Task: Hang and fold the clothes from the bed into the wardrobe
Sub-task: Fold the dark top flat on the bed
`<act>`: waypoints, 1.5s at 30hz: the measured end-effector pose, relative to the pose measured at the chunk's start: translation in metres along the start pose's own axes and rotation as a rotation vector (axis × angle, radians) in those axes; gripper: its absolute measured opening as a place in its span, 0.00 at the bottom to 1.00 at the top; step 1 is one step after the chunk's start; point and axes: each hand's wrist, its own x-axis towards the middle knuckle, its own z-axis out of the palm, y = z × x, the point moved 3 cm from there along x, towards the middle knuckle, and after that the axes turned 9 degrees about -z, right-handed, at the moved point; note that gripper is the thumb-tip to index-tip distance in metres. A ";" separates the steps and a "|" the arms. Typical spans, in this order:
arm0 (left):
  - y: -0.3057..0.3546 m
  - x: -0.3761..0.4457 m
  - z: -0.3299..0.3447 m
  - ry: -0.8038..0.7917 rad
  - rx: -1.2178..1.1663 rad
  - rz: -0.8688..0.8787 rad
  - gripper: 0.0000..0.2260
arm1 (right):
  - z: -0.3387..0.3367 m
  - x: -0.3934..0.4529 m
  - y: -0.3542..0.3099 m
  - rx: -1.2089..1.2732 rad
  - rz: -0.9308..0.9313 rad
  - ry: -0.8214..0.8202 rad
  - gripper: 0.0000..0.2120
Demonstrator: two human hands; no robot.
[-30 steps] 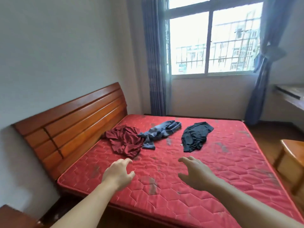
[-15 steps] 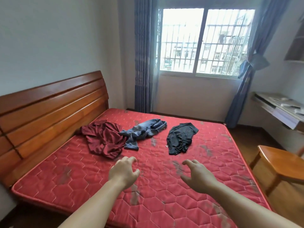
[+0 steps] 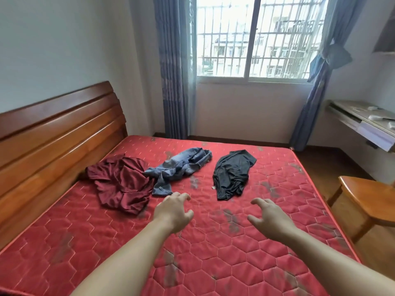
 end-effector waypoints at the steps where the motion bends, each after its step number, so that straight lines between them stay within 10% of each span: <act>1: 0.004 0.014 0.003 -0.008 0.014 0.002 0.20 | 0.003 0.015 0.010 0.029 0.012 -0.001 0.24; 27: 0.094 0.348 0.174 -0.257 0.017 0.001 0.21 | 0.073 0.262 0.202 -0.013 0.193 -0.081 0.24; 45: 0.044 0.540 0.531 -0.487 0.371 0.099 0.38 | 0.379 0.507 0.318 -0.259 -0.189 -0.272 0.30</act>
